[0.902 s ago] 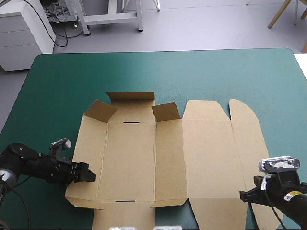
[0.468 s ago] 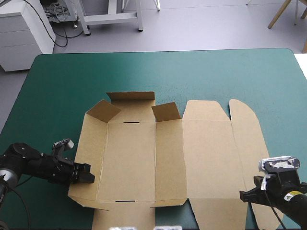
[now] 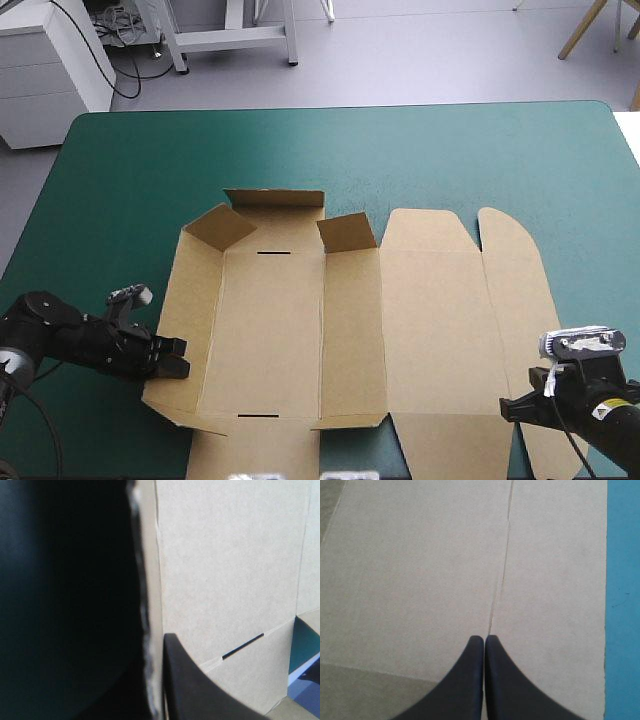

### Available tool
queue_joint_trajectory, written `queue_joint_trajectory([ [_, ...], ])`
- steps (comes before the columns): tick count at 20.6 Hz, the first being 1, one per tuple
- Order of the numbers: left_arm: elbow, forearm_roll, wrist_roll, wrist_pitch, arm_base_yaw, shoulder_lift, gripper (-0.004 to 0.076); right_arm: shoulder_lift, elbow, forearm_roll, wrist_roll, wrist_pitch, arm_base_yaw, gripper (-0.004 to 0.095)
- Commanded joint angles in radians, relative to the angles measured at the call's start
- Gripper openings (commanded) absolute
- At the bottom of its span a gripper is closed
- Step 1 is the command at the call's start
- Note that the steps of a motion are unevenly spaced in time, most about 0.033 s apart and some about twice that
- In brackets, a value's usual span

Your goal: Fold the box

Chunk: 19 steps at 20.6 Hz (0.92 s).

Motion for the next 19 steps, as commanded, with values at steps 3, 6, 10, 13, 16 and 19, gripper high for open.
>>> queue_joint_trajectory([
  [3,-0.234,0.019,0.013,-0.025,-0.015,-0.007,-0.001,0.006,-0.025,0.014,-0.003,-0.049,0.004,-0.0014],
  [6,-0.36,0.068,0.081,0.005,-0.069,0.044,-0.001,0.006,-0.025,0.014,-0.003,-0.049,0.004,-0.0014],
  [10,-0.578,0.312,0.067,-0.039,-0.319,0.153,-0.001,0.006,-0.025,0.014,-0.003,-0.049,0.004,-0.0014],
  [13,-0.703,0.551,0.065,-0.113,-0.522,0.22,-0.001,0.006,-0.025,0.014,-0.003,-0.049,0.004,-0.0014],
  [16,-0.776,0.804,0.041,-0.258,-0.704,0.272,-0.001,0.006,-0.025,0.014,-0.003,-0.049,0.004,-0.0014],
  [19,-0.781,0.962,0.031,-0.366,-0.804,0.294,-0.001,0.006,-0.025,0.014,-0.003,-0.049,0.004,-0.0014],
])
